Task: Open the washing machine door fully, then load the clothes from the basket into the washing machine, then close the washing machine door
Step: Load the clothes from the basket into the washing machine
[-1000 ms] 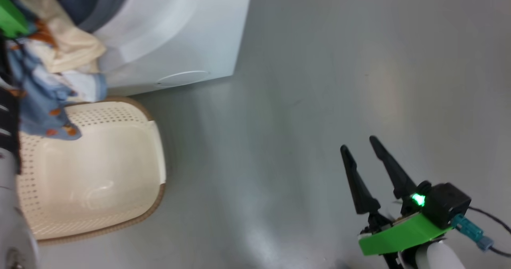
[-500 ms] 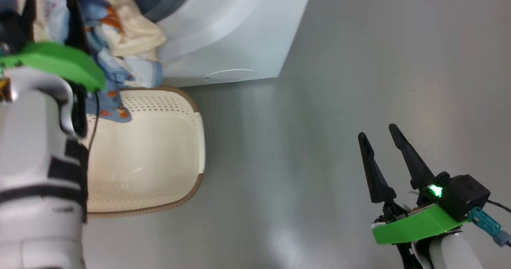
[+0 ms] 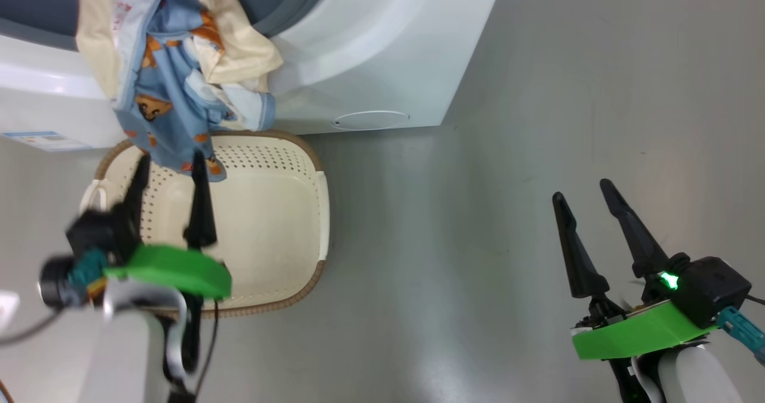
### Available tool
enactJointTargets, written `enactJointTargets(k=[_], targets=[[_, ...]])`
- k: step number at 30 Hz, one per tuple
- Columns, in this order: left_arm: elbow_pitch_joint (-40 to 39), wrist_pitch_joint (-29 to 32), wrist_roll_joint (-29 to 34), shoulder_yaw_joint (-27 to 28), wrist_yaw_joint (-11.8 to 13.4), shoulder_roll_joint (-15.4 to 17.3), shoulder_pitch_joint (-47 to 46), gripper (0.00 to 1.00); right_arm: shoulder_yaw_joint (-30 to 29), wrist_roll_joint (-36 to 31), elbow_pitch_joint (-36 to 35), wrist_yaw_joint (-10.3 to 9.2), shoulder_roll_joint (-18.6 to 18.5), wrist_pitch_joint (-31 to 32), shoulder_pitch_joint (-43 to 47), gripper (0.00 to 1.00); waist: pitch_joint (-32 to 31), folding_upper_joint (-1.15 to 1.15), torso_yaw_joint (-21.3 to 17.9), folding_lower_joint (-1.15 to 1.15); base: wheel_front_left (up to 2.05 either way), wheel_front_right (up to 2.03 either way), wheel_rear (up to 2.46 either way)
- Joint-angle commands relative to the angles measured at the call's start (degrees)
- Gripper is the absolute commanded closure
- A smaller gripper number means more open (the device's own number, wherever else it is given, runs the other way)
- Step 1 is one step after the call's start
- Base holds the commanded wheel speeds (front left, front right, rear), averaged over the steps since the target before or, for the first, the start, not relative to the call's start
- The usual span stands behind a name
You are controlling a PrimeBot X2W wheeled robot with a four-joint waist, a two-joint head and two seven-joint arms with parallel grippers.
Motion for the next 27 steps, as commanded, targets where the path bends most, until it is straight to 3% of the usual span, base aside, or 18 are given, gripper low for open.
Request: enactJointTargets(k=[1,18,27], targets=[[-2.87,0.21,-0.3,1.27,0.63,1.19,1.83,0.0,1.11,-0.18,-1.59,0.09,-0.31,-0.27,-0.09,0.0,-0.13,0.0,0.27,0.0,0.0,0.0,0.0],[-13.54,-2.17,-8.18,-6.01,9.4,0.85,18.72,0.0,-0.38,-0.79,-2.75,0.09,-0.94,-0.27,2.33,0.0,-2.08,0.0,3.68,0.0,0.0,0.0,0.0],[-16.96,-3.47,-8.4,-5.12,10.2,1.98,22.02,0.0,-0.52,-0.86,-3.16,0.09,-0.78,-0.27,3.45,0.0,-2.83,0.0,3.08,0.0,0.0,0.0,0.0]])
